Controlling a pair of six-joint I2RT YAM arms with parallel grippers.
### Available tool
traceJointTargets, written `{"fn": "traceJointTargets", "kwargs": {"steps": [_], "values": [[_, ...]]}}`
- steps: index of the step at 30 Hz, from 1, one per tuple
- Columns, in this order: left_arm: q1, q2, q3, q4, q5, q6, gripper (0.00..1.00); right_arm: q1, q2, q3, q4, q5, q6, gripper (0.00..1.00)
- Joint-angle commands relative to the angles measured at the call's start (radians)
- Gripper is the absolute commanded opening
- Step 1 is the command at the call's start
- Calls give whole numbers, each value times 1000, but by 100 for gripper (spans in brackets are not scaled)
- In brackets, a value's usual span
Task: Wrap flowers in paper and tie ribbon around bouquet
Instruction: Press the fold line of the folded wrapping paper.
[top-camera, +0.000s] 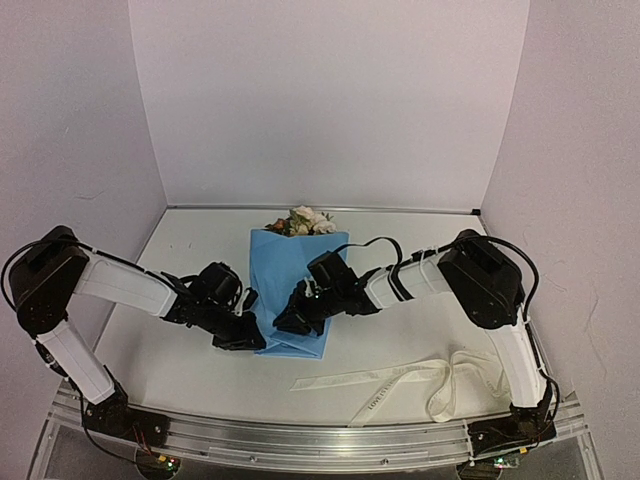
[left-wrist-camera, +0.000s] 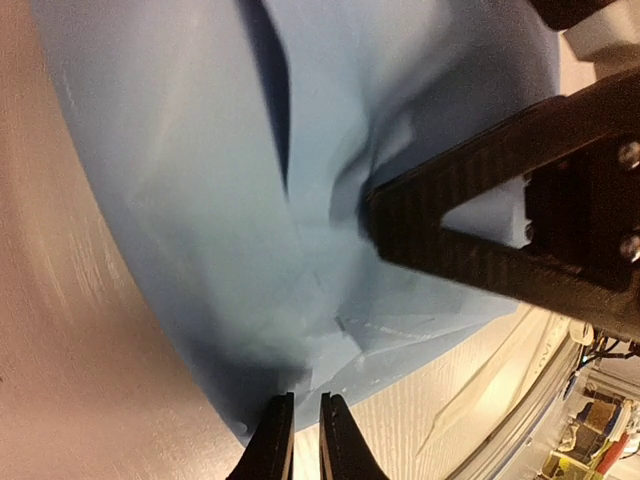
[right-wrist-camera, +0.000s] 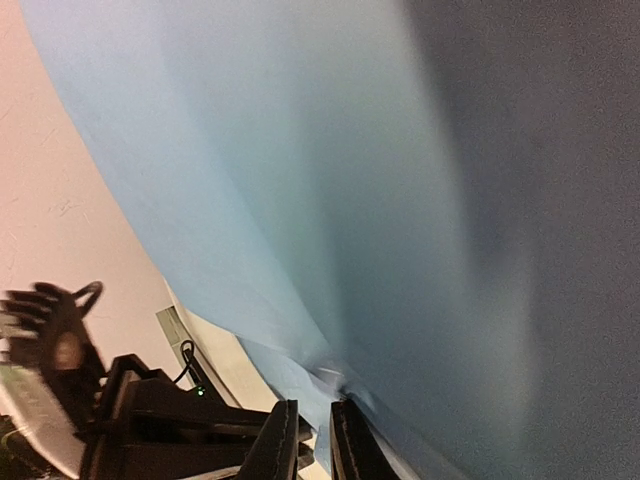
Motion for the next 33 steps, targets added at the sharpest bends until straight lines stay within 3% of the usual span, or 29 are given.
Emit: {"fn": "traceJointTargets", "kwargs": {"steps": [1, 8, 17, 33], "values": [[2, 1, -58, 34, 38, -27, 10, 4, 16, -6, -5, 24, -22, 12], [2, -13, -78, 27, 42, -39, 8, 5, 17, 0, -33, 35, -45, 12], [3, -110, 96, -86, 21, 38, 14, 4, -60, 24, -87, 14, -86, 12], [2, 56, 202, 20, 169, 76, 15, -15, -254, -107, -113, 18, -94, 13]]}}
